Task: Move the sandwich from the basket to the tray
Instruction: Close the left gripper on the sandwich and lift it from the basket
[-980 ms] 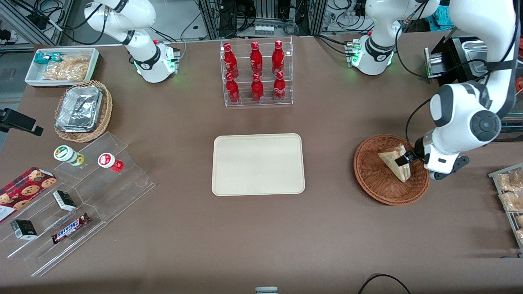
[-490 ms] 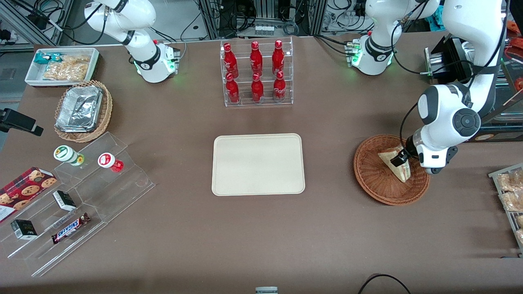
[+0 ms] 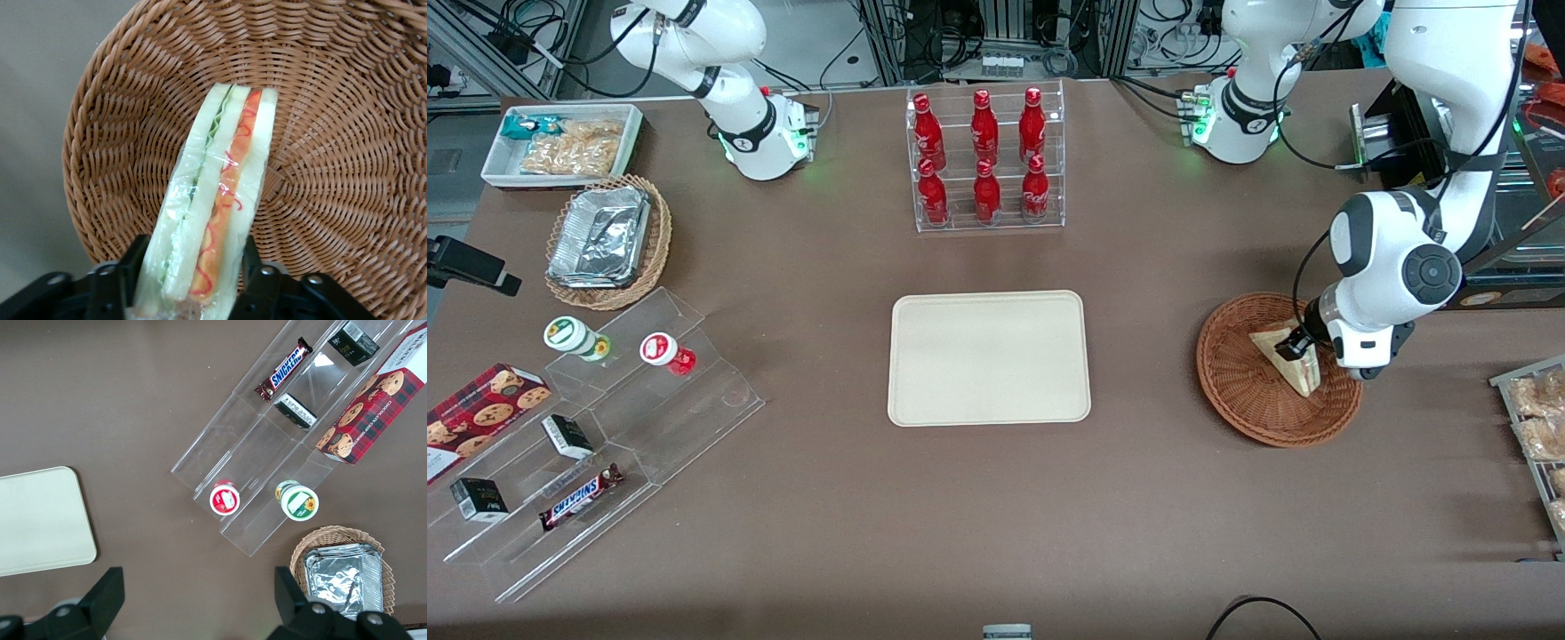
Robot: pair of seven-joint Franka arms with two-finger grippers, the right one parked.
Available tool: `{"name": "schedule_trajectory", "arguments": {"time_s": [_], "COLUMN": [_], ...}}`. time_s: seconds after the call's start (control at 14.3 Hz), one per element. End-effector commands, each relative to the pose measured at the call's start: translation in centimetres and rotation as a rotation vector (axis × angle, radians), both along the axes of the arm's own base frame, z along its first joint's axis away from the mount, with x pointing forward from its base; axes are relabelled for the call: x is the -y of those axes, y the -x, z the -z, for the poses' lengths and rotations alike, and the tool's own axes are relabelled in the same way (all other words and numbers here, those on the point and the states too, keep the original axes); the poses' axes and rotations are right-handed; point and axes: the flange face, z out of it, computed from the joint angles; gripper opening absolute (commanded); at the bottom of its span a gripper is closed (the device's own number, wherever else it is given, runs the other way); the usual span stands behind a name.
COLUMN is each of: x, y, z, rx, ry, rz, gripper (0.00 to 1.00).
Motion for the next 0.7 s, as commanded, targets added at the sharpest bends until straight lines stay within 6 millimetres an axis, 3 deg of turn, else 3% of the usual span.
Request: {"name": "schedule_trajectory", "arguments": {"time_s": [0.0, 0.28, 0.42, 0.63], "x": [0.1, 1.5, 4.8, 10.0], "y": [-0.6, -2.9, -4.1, -4.2], "z": [-2.5, -7.7, -10.4, -12.3], "rx": [0.018, -0.063, -0.12, -0.184], "ry": [-0.003, -0.005, -0.001, 0.013], "rz": [-0.016, 0.032, 0.135, 0.302], "gripper": [0.04, 0.03, 0.02, 0.01]}}
